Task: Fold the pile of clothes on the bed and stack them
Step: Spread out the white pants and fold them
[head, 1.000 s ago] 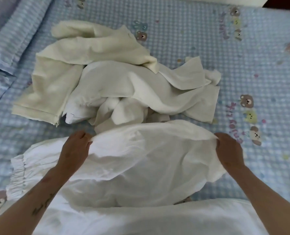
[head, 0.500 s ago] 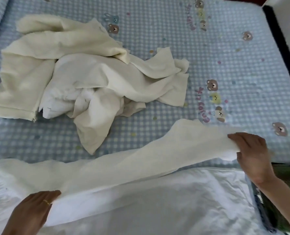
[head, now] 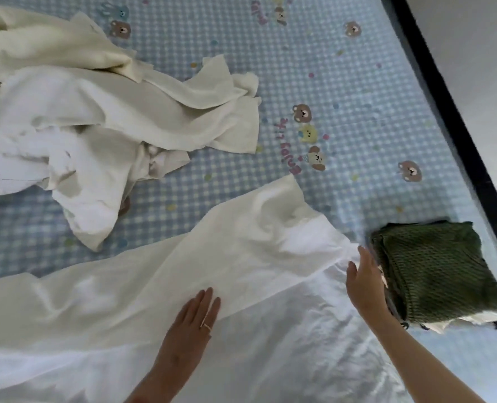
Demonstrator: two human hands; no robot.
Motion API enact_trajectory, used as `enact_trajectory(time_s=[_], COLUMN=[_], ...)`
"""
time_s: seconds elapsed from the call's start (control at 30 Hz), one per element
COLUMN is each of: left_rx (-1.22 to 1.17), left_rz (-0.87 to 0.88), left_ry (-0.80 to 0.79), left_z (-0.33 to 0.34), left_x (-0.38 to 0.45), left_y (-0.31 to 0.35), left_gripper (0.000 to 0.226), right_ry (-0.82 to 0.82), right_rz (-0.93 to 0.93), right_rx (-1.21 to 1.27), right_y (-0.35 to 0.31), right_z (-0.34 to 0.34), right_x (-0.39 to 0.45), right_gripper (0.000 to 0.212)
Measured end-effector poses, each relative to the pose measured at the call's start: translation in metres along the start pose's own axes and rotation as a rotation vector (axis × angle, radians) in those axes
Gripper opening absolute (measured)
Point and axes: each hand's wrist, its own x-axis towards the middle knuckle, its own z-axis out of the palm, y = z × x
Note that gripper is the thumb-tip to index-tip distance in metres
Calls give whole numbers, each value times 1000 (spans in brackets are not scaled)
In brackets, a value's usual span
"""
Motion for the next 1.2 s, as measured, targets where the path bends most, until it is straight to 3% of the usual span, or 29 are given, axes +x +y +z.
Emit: enact_trajectory(time_s=[0.07,0.17,0.27,0.4,0.43,0.53,0.6,0.77,0.87,0.97,1.1,1.2], left_rx=[36,56,61,75,90,140,149,180,148,120,107,98], left_rz=[-42,-150,-155,-286,-340,-426,-466,-344,-277,-169,-53,-70], left_ry=[-6,-9,57,152,170,207,209,161,222,239,165,100], left_z=[10,25,32,26,22,12,5,-15,-25,-24,-4,4], left_x=[24,38,29,6,1,-8,-8,-8,-23,-50,-70,-63], left_y=[15,17,17,10,5,-12,-20,-24,-18,-8,4,10], left_gripper=[81,58,56,58,57,55,47,36,42,45,49,37], right_ry=[-39,-72,-145,-25,21,70,11,-265,-224,-215,-258,-317], right_rz=[-18,-91,-90,-195,-187,-149,-112,12,33,202,297,303], right_rx=[88,180,287,367,426,571,537,496,556,674,515,461], right_y=[-1,-12,-36,-65,-66,-47,-23,12,22,54,88,93], right_z=[8,13,15,-5,-18,-64,-84,-77,-83,-89,-62,-38], right_x=[11,38,62,67,66,56,40,9,-1,-23,-63,-72], right_gripper=[54,64,68,18,14,17,26,27,22,23,33,14])
